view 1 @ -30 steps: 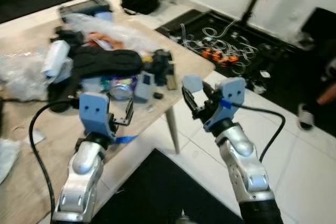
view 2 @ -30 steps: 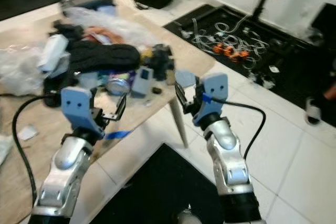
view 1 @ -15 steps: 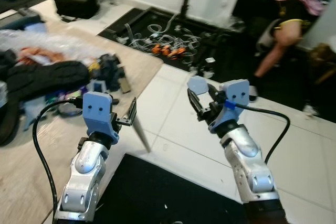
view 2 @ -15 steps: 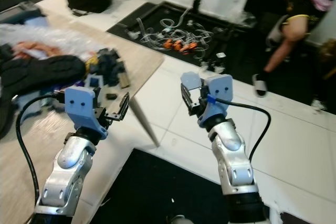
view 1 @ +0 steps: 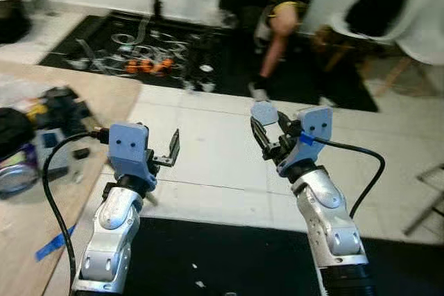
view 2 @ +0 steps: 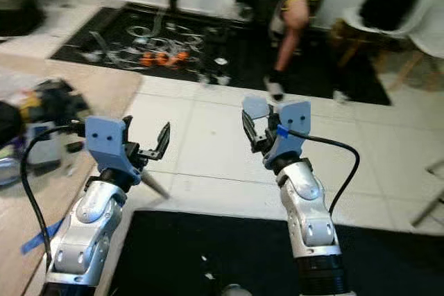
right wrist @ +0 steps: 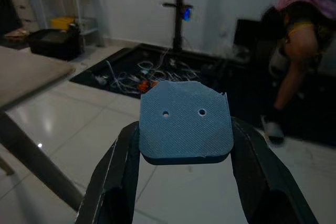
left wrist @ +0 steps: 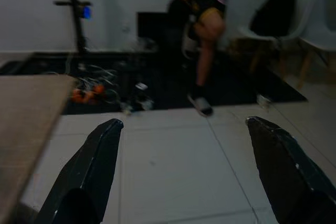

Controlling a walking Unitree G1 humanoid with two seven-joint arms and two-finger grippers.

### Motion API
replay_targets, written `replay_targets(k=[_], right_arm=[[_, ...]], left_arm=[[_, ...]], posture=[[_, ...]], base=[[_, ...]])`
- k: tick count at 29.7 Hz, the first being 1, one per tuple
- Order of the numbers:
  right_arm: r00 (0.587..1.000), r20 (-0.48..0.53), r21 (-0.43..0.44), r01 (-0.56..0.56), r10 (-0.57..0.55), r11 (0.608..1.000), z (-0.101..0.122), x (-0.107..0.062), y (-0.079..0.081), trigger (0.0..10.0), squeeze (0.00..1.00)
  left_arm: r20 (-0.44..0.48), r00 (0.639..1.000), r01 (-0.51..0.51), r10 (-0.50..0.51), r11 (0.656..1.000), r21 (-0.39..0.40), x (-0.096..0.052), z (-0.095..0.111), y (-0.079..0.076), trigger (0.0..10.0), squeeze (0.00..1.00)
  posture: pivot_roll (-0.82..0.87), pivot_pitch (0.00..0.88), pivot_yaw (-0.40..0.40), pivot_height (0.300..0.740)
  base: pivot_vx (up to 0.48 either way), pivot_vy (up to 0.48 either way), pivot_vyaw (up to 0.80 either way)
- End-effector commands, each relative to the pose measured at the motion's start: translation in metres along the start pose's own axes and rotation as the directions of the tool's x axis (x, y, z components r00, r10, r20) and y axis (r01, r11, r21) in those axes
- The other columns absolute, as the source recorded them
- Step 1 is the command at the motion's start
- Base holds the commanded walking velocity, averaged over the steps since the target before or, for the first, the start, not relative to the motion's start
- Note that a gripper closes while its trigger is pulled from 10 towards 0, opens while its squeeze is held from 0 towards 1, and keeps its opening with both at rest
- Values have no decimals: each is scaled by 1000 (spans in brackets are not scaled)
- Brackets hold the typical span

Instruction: Picking trash to rubbish bin

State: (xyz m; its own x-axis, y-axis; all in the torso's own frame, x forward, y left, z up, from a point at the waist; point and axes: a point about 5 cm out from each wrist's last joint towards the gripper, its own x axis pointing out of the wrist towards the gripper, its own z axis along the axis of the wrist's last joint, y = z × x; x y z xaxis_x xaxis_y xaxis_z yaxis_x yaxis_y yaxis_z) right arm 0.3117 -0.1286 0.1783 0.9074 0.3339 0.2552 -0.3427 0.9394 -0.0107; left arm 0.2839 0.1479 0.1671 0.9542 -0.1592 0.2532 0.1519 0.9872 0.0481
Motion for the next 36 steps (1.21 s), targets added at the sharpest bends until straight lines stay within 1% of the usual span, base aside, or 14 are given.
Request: replay_targets(k=[1, 8, 10, 16, 18, 19, 22, 23, 25, 27, 29, 31, 35, 36], right_arm=[[999, -29, -9, 21, -21, 1000, -8, -5, -6, 10000, 0], [997, -59, -15, 42, -43, 999, -17, -11, -10, 10000, 0], [993, -100, -13, 54, -55, 998, -29, -19, -14, 10000, 0], [989, -132, -15, 65, -66, 998, -37, -25, -17, 10000, 0], [986, -153, -12, 68, -69, 998, -45, -29, -17, 10000, 0], [986, -153, -12, 68, -69, 998, -45, -29, -17, 10000, 0], [982, -170, -3, 85, -84, 996, -55, -32, -16, 10000, 0], [982, -170, -3, 85, -84, 996, -55, -32, -16, 10000, 0], [979, -173, 3, 108, -106, 994, -60, -33, -15, 10000, 0], [979, -173, 4, 114, -112, 993, -61, -34, -14, 10000, 0], [977, -173, 6, 127, -124, 992, -65, -36, -12, 10000, 0], [974, -174, 5, 147, -144, 989, -68, -41, -11, 10000, 0], [971, -176, 8, 167, -163, 986, -70, -46, -12, 10000, 0], [968, -179, 10, 182, -178, 983, -73, -51, -12, 10000, 0]], left_arm=[[-28, 1000, -7, 7, 1000, 11, -2, -5, 1, 10000, 0], [-32, 999, 2, -2, 1000, 2, -3, -7, 1, 10000, 0], [-56, 998, 1, -1, 1000, 2, -6, -13, 1, 10000, 0], [-80, 997, 0, 0, 1000, 6, -11, -20, 2, 10000, 0], [-107, 994, 8, -6, 1000, 16, -17, -28, 3, 10000, 0], [-107, 994, 8, -6, 1000, 16, -17, -28, 3, 10000, 0], [-141, 989, 43, -38, 998, 34, -22, -35, 2, 10000, 0], [-141, 989, 43, -38, 998, 34, -22, -35, 2, 10000, 0], [-148, 987, 72, -65, 997, 40, -21, -36, 3, 10000, 0], [-151, 986, 79, -72, 996, 42, -21, -36, 4, 10000, 0], [-158, 984, 94, -86, 994, 48, -19, -38, 9, 10000, 0], [-160, 982, 110, -100, 992, 57, -16, -38, 12, 10000, 0], [-158, 981, 119, -109, 991, 61, -12, -37, 13, 10000, 0], [-153, 982, 119, -109, 991, 55, -9, -36, 16, 10000, 0]], posture=[[42, 133, -48, 740], [36, 126, -45, 740], [35, 118, -44, 740], [41, 118, -45, 740], [42, 102, -38, 740], [42, 102, -38, 740], [66, 84, -9, 740], [66, 84, -9, 740], [70, 75, 36, 740], [70, 75, 36, 740], [67, 61, 90, 740], [68, 62, 113, 740], [63, 65, 127, 740], [55, 68, 147, 740]], base=[[0, 0, -800], [0, 0, -800], [0, 0, -800], [0, 0, -800], [0, 0, -800], [0, 0, -800], [0, 0, -800], [0, 0, -800], [0, 0, -800], [0, 0, -800], [0, 0, -800], [0, 0, -800], [0, 0, -800], [0, 0, -800]])
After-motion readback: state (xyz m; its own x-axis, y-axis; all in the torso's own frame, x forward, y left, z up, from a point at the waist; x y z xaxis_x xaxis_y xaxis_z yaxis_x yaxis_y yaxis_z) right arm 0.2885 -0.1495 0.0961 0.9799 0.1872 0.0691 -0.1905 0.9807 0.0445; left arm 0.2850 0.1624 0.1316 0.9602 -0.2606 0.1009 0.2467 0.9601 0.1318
